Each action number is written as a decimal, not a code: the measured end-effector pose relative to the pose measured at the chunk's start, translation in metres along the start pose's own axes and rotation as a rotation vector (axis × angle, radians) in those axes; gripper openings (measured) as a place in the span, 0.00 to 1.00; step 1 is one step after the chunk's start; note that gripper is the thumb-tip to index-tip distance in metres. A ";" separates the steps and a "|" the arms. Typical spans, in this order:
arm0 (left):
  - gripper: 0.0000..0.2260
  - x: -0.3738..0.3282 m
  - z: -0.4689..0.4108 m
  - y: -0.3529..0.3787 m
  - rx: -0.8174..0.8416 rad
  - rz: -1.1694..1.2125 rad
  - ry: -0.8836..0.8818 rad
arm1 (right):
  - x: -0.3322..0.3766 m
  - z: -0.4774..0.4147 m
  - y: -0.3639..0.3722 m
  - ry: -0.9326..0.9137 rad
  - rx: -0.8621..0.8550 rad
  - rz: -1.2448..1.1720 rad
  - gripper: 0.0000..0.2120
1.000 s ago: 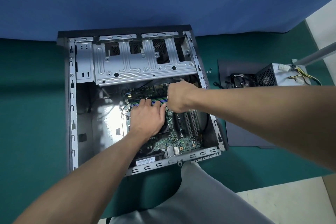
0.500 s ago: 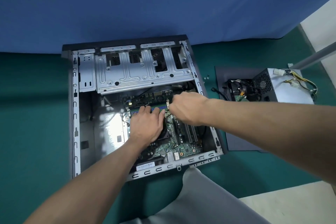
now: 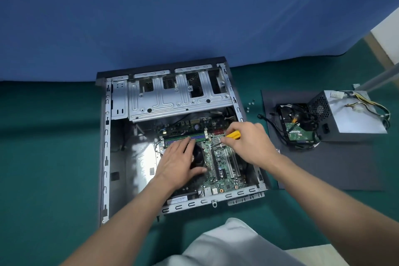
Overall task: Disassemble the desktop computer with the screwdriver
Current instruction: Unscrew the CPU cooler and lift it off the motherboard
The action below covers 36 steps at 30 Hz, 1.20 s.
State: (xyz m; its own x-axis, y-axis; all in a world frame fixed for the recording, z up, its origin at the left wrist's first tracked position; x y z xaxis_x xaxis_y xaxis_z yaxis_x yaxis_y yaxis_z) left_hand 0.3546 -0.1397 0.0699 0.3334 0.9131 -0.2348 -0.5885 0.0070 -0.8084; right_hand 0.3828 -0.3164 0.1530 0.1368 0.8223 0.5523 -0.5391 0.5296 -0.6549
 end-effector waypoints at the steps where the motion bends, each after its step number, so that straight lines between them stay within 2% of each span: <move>1: 0.45 -0.001 0.003 -0.001 0.009 0.010 -0.019 | 0.001 0.002 0.001 -0.016 -0.045 -0.013 0.09; 6: 0.45 -0.005 0.006 -0.003 0.100 0.009 -0.104 | 0.005 0.013 0.013 -0.080 -0.136 -0.015 0.14; 13: 0.47 -0.007 -0.005 -0.006 0.218 -0.050 -0.239 | 0.004 0.013 0.022 -0.096 -0.113 0.047 0.11; 18: 0.45 -0.002 -0.005 -0.009 0.203 -0.019 -0.260 | 0.002 0.010 0.019 -0.077 -0.077 0.007 0.14; 24: 0.45 -0.002 -0.003 -0.012 0.201 -0.026 -0.279 | -0.005 0.006 0.012 -0.101 -0.079 -0.132 0.09; 33: 0.48 -0.001 -0.005 -0.013 0.256 -0.030 -0.346 | -0.026 -0.002 -0.013 -0.073 -0.167 -0.508 0.10; 36: 0.48 -0.001 -0.005 -0.013 0.271 -0.050 -0.377 | -0.028 -0.002 -0.014 -0.100 -0.175 -0.511 0.11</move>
State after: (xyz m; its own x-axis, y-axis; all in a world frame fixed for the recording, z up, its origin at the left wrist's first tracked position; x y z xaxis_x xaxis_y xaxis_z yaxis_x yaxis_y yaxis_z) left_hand 0.3659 -0.1431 0.0782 0.1050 0.9930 0.0538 -0.7665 0.1153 -0.6318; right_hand 0.3881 -0.3459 0.1457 0.2611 0.4320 0.8633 -0.2767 0.8902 -0.3618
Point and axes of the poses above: each hand's wrist, its own z-axis away from the middle knuckle, its own y-axis out of the palm, x = y × z, the point moved 7 cm from there along -z, towards the middle knuckle, and after that the axes turned 15 degrees about x, right-handed, at the moved point
